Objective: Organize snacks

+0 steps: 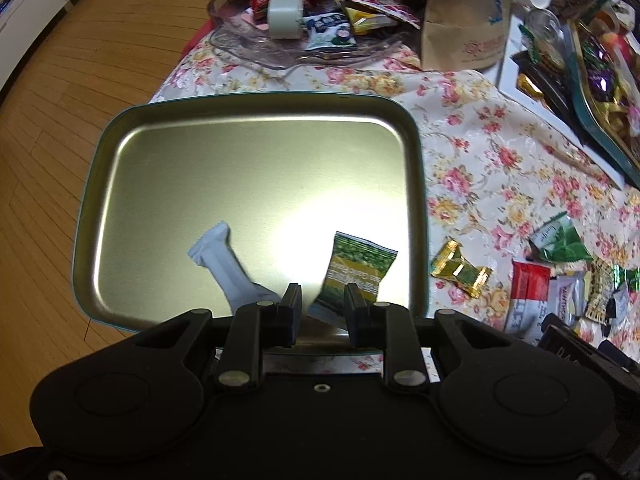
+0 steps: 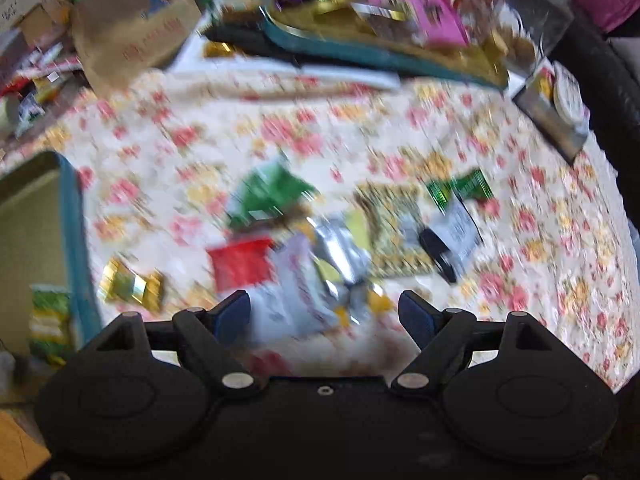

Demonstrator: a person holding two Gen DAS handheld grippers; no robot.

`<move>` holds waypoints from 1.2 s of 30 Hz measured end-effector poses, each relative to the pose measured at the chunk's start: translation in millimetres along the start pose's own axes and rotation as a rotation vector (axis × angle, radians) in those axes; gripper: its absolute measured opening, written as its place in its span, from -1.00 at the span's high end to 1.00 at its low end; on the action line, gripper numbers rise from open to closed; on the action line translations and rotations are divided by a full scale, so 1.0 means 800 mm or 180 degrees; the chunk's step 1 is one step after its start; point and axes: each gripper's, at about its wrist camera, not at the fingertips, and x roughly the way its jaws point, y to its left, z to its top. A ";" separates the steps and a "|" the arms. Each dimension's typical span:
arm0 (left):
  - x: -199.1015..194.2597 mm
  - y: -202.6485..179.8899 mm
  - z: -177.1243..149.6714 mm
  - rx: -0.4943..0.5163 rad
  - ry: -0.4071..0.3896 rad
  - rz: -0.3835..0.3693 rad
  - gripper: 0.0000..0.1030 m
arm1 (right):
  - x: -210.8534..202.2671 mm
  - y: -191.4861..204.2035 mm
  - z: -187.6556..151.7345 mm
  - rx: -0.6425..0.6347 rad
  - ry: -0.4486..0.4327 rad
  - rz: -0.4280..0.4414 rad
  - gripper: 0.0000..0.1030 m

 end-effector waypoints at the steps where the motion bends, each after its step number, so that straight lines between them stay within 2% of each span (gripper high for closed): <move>1: 0.000 -0.005 -0.001 0.0036 0.0003 -0.0004 0.36 | 0.005 -0.005 -0.003 -0.0012 0.0040 -0.0017 -0.66; 4: 0.000 -0.016 -0.003 0.0120 0.0021 -0.0015 0.37 | 0.020 -0.021 -0.011 0.0002 0.0204 0.0045 -0.67; 6: 0.001 -0.022 -0.005 0.0152 0.0034 -0.0008 0.36 | 0.035 -0.029 -0.013 0.0039 0.0416 0.0191 -0.67; 8: 0.001 -0.027 -0.007 0.0183 0.0041 0.0007 0.36 | 0.046 -0.037 -0.014 0.0155 0.0562 0.0310 -0.85; 11: 0.002 -0.032 -0.008 0.0200 0.0044 0.0037 0.36 | 0.055 -0.051 -0.012 0.0250 0.0599 0.0414 -1.00; 14: 0.003 -0.035 -0.008 0.0218 0.0053 0.0062 0.36 | 0.059 -0.053 -0.012 0.0165 0.0581 0.0436 -1.00; 17: 0.005 -0.037 -0.009 0.0247 0.0064 0.0080 0.36 | 0.061 -0.057 -0.014 0.0104 0.0467 0.0461 -1.00; 20: 0.006 -0.038 -0.011 0.0262 0.0080 0.0079 0.36 | 0.057 -0.061 -0.024 0.0074 0.0224 0.0481 -1.00; 27: 0.003 -0.046 -0.010 0.0303 0.0070 0.0062 0.36 | 0.047 -0.065 -0.068 -0.0086 -0.0497 0.0559 -1.00; 30: 0.004 -0.049 -0.011 0.0326 0.0074 0.0064 0.36 | 0.042 -0.068 -0.077 -0.0125 -0.0590 0.0595 -1.00; 36: 0.007 -0.051 -0.012 0.0328 0.0101 0.0088 0.36 | 0.044 -0.068 -0.070 -0.0192 -0.0530 0.0607 -1.00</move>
